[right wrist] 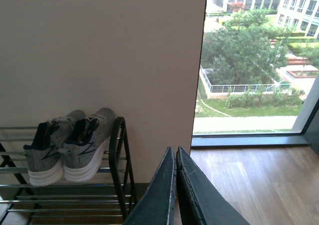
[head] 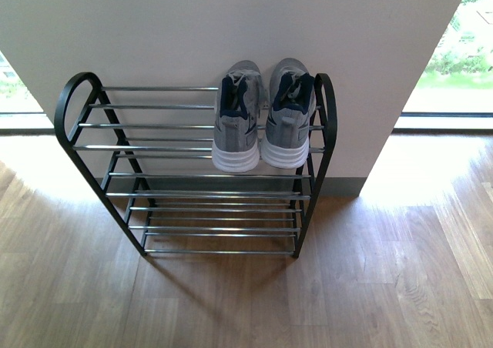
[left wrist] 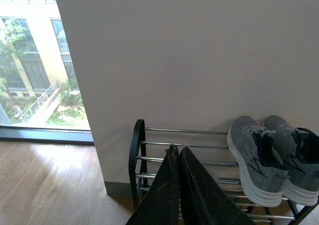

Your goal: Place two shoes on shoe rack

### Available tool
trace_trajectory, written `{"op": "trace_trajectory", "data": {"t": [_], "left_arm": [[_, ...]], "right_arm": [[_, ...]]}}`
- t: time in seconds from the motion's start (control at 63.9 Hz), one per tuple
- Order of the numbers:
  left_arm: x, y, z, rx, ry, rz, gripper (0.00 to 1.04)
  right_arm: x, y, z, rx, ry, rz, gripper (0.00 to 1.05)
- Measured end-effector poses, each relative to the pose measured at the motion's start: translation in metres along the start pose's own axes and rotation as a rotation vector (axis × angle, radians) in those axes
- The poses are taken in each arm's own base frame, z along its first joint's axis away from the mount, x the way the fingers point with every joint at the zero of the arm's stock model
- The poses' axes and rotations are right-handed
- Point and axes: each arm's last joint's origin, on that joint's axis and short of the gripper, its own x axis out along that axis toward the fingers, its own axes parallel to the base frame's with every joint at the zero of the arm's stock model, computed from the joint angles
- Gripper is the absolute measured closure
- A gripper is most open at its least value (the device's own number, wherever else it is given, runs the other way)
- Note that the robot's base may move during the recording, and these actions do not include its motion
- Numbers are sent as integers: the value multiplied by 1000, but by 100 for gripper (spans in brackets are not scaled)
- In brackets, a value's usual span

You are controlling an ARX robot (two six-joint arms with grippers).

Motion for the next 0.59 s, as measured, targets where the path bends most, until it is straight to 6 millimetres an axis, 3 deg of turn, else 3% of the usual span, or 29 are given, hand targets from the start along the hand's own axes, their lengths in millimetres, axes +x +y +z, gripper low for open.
{"op": "trace_trajectory", "data": {"t": [0.157,0.595], "left_arm": [[-10,11,-4,0,-1,12,103],[-30,11,-14,1,-13,4,103]], "right_arm": [[0,0,0,0,0,0,103],[0,0,0,0,0,0,103]]}}
